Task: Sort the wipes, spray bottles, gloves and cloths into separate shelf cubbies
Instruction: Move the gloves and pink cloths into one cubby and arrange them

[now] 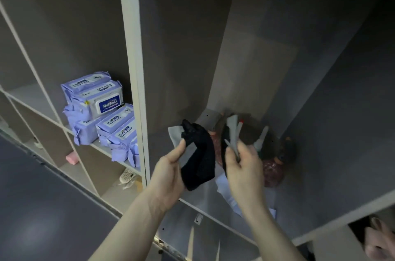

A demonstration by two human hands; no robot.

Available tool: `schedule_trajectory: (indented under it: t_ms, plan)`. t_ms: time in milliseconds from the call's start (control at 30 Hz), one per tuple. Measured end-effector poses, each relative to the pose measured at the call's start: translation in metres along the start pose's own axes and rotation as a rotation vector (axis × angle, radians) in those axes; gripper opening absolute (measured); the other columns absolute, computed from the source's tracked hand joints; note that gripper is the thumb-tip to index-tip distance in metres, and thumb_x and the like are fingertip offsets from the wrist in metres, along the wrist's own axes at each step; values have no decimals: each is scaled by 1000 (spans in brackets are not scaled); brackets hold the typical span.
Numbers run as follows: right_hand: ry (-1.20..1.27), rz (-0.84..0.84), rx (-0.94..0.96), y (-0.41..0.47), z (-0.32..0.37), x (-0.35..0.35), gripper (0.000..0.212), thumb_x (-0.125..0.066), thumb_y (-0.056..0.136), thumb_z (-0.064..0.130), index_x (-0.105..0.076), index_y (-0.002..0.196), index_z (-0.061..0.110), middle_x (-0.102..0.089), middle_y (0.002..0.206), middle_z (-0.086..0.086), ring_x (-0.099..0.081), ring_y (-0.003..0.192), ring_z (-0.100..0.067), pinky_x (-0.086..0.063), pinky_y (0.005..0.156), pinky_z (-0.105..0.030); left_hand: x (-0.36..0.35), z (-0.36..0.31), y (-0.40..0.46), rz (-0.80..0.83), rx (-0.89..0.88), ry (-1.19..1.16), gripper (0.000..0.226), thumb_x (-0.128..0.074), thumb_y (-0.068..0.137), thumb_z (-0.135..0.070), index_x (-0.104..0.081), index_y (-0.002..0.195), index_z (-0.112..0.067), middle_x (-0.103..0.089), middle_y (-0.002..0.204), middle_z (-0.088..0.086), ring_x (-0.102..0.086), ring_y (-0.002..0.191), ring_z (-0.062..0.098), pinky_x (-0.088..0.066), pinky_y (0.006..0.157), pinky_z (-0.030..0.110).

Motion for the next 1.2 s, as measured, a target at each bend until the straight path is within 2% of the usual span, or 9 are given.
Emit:
schedule_trajectory:
  t_ms: [100, 200, 300, 600, 667, 767, 867, 967, 1200]
  plan:
    - [-104, -2, 109, -10, 24, -18, 47, -45, 90, 12, -49, 136, 24, -49, 116, -1, -47, 111, -20, -36, 98, -27, -23, 9, 0, 40, -100, 79, 35, -42, 95, -22, -57, 127, -20, -67, 120, 8, -66, 107, 20, -56, 85, 30]
    - [17, 88, 66, -19, 27, -34, 53, -33, 92, 33, -34, 145, 25, -25, 153, 2, -18, 141, -3, -17, 114, -18, -38, 14, -4, 82, -141, 86, 37, -36, 99, -20, -52, 132, -20, -64, 127, 3, -58, 120, 15, -43, 102, 30]
    - [23, 58, 141, -21, 36, -33, 66, -12, 87, 50, -20, 148, 26, -10, 153, 18, 1, 140, 10, -4, 112, -5, -40, 11, -5, 89, -165, 71, 37, -35, 100, -23, -53, 132, -19, -63, 128, 2, -56, 123, 16, -36, 108, 32]
    - [-226, 301, 284, -33, 51, -60, 72, -4, 81, 42, -6, 150, 21, 2, 158, 13, 15, 141, 5, 4, 121, -35, -31, 6, -5, 69, -88, 64, 60, -47, 85, -55, -56, 130, -16, -61, 130, 5, -54, 125, 18, -34, 111, 35]
    - [10, 382, 286, -37, 55, -54, 62, -21, 86, 43, -16, 146, 32, -6, 154, 23, 6, 141, 10, 8, 120, -34, -23, -3, -8, 26, -129, 81, 59, -56, 84, -48, -56, 129, -10, -62, 128, 12, -56, 123, 23, -42, 106, 38]
    - [277, 42, 200, -28, 37, -6, 55, -49, 87, 47, -37, 140, 38, -35, 148, 22, -23, 140, 2, -15, 119, -38, -15, -2, -11, -13, -51, 65, 47, -52, 88, -41, -64, 121, -10, -67, 120, 14, -62, 113, 30, -47, 99, 46]
    - [676, 208, -281, -24, -4, -12, 74, -72, 74, 47, -40, 140, 34, -47, 143, 9, -47, 129, -7, -39, 108, -38, -16, 7, -19, -16, -7, 96, 42, -47, 90, -40, -69, 111, -11, -71, 109, 14, -68, 97, 29, -51, 81, 41]
    - [963, 455, -544, -42, -13, -24, 45, -71, 78, 29, -63, 121, 16, -68, 117, -12, -65, 107, -28, -49, 96, -45, -27, 23, -27, 3, 22, 182, 39, -49, 89, -38, -71, 106, -10, -73, 102, 15, -71, 88, 29, -51, 77, 39]
    - [1032, 132, -591, -75, -50, 29, 28, -62, 85, 18, -67, 111, 7, -72, 104, -17, -70, 96, -31, -58, 74, -39, -54, 49, -43, 57, -213, 608, 25, -61, 89, -20, -60, 111, -7, -72, 104, 14, -71, 94, 27, -57, 81, 42]
Point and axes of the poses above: each hand's wrist, its own y-axis towards the middle knuckle, its own x-axis out of the back of the hand, z = x × y, the point moved 9 cm from there along y, towards the middle knuckle
